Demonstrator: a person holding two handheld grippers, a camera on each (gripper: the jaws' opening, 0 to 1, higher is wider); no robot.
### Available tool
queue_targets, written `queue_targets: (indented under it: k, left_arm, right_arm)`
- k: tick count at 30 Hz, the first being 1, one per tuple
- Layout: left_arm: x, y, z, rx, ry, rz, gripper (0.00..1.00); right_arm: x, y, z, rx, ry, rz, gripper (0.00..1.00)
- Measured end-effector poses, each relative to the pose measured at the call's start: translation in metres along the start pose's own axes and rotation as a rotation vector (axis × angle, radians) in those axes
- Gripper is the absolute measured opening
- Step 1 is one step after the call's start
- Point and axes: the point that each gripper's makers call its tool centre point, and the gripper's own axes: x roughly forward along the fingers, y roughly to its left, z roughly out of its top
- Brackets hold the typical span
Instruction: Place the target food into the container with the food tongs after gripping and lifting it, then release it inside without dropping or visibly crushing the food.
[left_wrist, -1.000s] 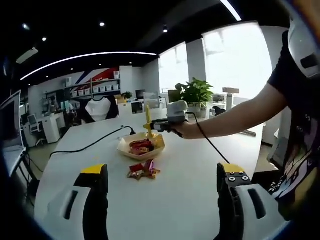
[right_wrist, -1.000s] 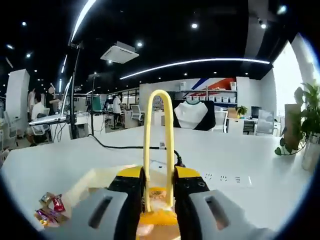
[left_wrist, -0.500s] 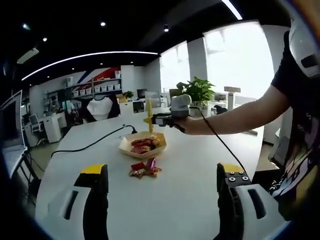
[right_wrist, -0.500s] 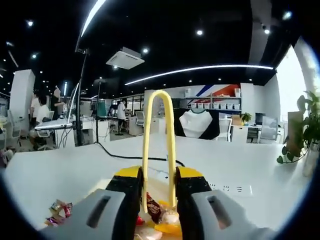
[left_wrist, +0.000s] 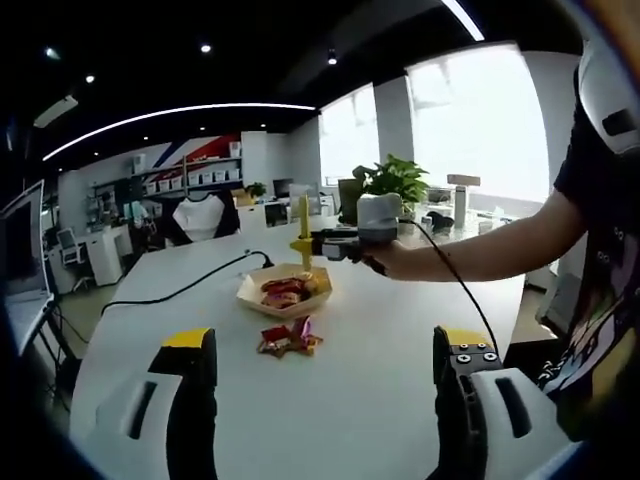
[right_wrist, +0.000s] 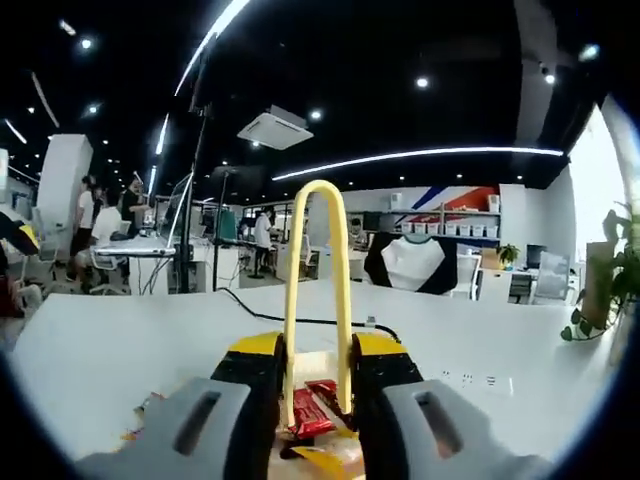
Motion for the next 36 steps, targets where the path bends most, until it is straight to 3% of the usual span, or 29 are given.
queue_targets:
  k: [8,11,17,19,23,25,26,29,34,36]
  left_arm:
    - [0.002,-0.002,0.000,0.017,0.004,-0.014,0.94]
    - [0.004,-0.002,0.002,0.013,-0.004,-0.015,0.94]
    - [0.005,-0.001,0.003,0.000,-0.007,-0.012,0.94]
    - [0.006,0.002,0.006,-0.003,-0.020,-0.003,0.94]
    - [0.007,0.002,0.009,0.003,-0.025,-0.006,0.94]
    - [0.008,0.001,0.008,0.007,-0.020,-0.012,0.94]
    - [0.008,0.001,0.007,0.006,-0.019,-0.013,0.94]
    - [0.008,0.001,0.004,0.004,-0.011,-0.012,0.94]
    - [0.006,0.003,0.001,0.000,-0.001,-0.008,0.94]
    - [0.006,0.004,0.000,-0.001,0.001,-0.004,0.94]
  right_arm:
    - [-0.019,0.026,0.003,0.012,-0.032,0.044,0.23]
    - [-0.025,0.038,0.012,0.128,-0.087,0.084,0.23]
    - [-0.034,0.060,0.011,0.031,-0.094,0.199,0.23]
    - [-0.038,0.073,0.010,0.069,-0.099,0.267,0.23]
    - [-0.044,0.094,0.000,0.015,-0.072,0.374,0.22]
    - [-0.042,0.097,-0.003,-0.017,-0.080,0.376,0.22]
    - [-0.044,0.106,-0.004,0.007,-0.077,0.437,0.22]
    - [-0.044,0.113,-0.012,-0.110,-0.072,0.494,0.23]
    - [-0.042,0.121,-0.029,-0.111,-0.033,0.577,0.22]
    - [-0.041,0.123,-0.035,-0.157,-0.031,0.593,0.22]
